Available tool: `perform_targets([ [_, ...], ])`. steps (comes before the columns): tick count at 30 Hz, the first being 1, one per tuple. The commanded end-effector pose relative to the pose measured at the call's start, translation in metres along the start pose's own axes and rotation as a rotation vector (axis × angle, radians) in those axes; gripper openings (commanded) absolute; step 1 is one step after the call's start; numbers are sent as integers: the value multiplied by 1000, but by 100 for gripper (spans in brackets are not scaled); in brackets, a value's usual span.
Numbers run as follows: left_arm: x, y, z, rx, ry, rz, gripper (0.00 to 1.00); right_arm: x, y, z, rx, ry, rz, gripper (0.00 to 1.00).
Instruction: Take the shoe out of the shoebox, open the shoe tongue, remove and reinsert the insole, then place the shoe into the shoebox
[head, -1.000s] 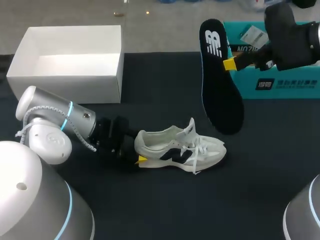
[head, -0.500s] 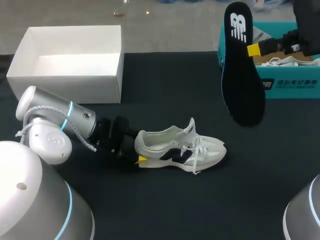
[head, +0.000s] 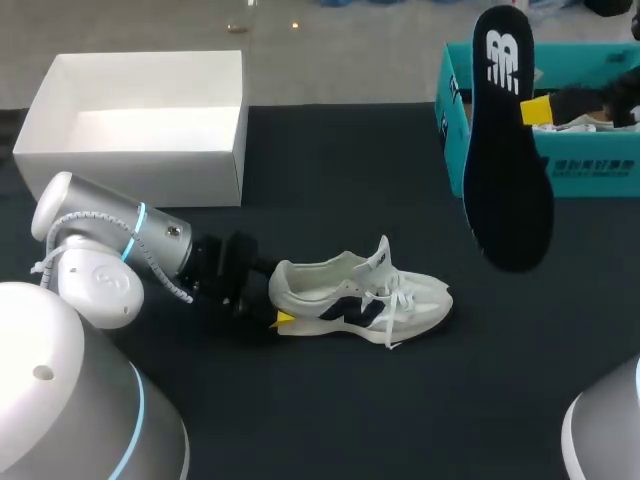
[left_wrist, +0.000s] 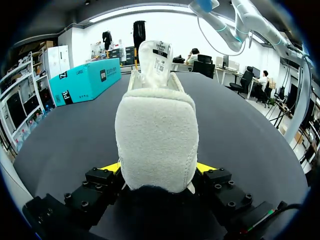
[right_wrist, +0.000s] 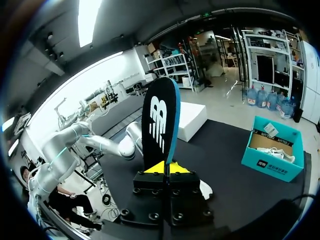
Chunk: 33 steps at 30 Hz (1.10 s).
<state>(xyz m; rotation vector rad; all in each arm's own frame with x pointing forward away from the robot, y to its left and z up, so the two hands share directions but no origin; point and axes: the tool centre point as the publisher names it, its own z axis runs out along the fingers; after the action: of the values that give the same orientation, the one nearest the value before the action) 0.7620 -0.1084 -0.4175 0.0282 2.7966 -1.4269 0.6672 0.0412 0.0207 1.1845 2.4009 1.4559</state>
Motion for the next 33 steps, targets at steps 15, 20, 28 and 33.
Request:
perform_targets([
  [15, 1, -1, 0, -2, -1, 0, 0, 7, -7, -1, -6, 4, 5, 0],
  [20, 1, -1, 0, -2, -1, 0, 0, 7, -7, -1, -6, 4, 5, 0],
  [28, 1, -1, 0, -2, -1, 0, 0, 7, -7, -1, -6, 4, 5, 0],
  [33, 1, -1, 0, -2, -1, 0, 0, 7, -7, -1, -6, 4, 5, 0],
])
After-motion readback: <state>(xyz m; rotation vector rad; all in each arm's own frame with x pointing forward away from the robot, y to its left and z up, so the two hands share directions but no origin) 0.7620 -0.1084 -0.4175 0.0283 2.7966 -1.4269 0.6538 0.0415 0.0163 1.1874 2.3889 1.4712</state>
